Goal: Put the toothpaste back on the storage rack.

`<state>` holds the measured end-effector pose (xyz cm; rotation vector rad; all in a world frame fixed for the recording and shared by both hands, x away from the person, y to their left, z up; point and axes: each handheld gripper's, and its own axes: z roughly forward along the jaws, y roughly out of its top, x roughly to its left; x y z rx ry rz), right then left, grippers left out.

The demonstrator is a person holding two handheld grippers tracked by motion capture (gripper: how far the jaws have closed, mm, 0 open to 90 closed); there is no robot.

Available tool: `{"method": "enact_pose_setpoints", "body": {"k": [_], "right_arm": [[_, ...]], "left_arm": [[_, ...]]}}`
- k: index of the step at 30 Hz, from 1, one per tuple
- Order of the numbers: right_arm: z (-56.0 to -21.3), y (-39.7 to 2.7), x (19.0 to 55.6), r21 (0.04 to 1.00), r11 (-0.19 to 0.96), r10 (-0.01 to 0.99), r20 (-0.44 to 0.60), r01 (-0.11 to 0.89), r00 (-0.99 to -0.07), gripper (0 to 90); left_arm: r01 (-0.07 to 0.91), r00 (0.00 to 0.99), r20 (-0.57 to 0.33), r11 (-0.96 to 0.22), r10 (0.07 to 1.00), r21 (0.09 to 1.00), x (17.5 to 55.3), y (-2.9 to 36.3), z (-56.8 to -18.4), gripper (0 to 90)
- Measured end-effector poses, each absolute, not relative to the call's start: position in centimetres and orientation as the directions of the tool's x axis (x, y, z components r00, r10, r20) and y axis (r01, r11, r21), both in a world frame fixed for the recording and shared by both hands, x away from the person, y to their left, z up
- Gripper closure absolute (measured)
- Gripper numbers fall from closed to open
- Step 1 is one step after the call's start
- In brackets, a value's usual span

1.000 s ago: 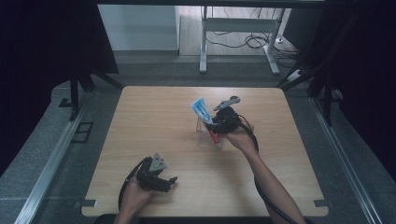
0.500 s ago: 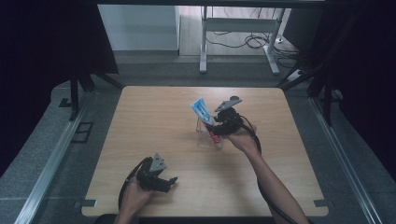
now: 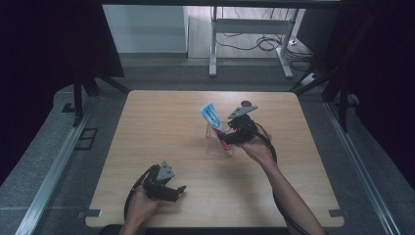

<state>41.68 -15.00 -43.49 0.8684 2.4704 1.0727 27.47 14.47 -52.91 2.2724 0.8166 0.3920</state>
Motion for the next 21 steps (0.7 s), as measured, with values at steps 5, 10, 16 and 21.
{"method": "enact_pose_setpoints", "body": {"k": [5, 10, 16, 21], "right_arm": [[-43.4, -15.3, 41.3, 0.744, 0.533, 0.636, -0.038, 0.403, -0.771, 27.1], [-43.2, -15.5, 40.9, 0.747, 0.539, 0.628, -0.049, 0.389, -0.777, 18.7], [-43.0, -15.7, 40.4, 0.736, 0.554, 0.618, -0.049, 0.389, -0.785, 11.2], [-42.7, -15.9, 39.9, 0.731, 0.569, 0.612, -0.071, 0.376, -0.788, 2.9]], "left_arm": [[0.445, 0.758, 0.05, -0.571, 0.651, 0.69, 27.5, 14.4, -52.9, 13.1], [0.443, 0.758, 0.053, -0.573, 0.65, 0.69, 27.5, 14.4, -52.9, 13.1], [0.443, 0.758, 0.054, -0.574, 0.65, 0.689, 27.5, 14.4, -53.0, 13.1], [0.445, 0.758, 0.053, -0.574, 0.65, 0.687, 27.4, 14.3, -53.0, 13.1]]}}
